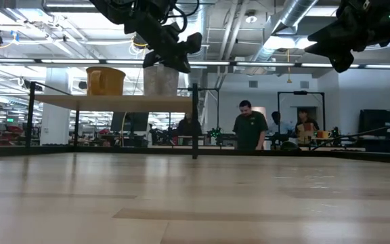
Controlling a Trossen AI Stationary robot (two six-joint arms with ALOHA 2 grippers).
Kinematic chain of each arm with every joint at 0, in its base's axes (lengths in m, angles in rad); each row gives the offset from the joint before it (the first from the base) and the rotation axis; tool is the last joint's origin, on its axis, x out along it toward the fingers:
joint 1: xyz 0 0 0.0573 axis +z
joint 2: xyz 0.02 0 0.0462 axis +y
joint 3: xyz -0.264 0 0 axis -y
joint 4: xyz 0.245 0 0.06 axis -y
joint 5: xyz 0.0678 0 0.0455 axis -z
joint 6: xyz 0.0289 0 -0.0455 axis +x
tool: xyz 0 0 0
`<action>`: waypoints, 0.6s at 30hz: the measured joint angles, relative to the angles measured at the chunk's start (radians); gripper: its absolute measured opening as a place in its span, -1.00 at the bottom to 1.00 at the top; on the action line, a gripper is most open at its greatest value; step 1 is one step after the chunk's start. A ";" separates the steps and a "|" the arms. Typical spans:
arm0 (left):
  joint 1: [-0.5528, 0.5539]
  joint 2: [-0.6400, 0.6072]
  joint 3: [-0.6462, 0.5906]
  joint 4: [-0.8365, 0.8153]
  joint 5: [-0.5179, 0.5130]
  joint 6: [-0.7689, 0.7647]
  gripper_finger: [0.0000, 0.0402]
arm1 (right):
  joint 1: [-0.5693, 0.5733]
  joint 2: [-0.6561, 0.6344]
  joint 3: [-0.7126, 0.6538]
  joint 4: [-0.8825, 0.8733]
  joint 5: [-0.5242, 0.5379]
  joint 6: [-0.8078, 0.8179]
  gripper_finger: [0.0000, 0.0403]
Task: Stack small to large cups/mugs on shelf
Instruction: Put the gray mug on the shelf
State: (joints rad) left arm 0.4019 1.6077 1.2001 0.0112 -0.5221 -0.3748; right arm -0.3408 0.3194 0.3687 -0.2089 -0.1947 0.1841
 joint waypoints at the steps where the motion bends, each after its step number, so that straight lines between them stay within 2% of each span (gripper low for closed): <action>1: 0.000 0.000 0.000 -0.006 -0.009 0.000 -0.84 | 0.000 0.000 0.000 0.000 0.000 0.000 -0.16; 18: 0.005 -0.011 -0.001 -0.069 -0.026 0.032 -0.84 | 0.000 0.000 0.000 0.000 0.000 0.000 -0.16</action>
State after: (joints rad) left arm 0.4065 1.5971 1.1995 -0.0575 -0.5485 -0.3428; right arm -0.3408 0.3192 0.3687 -0.2089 -0.1944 0.1844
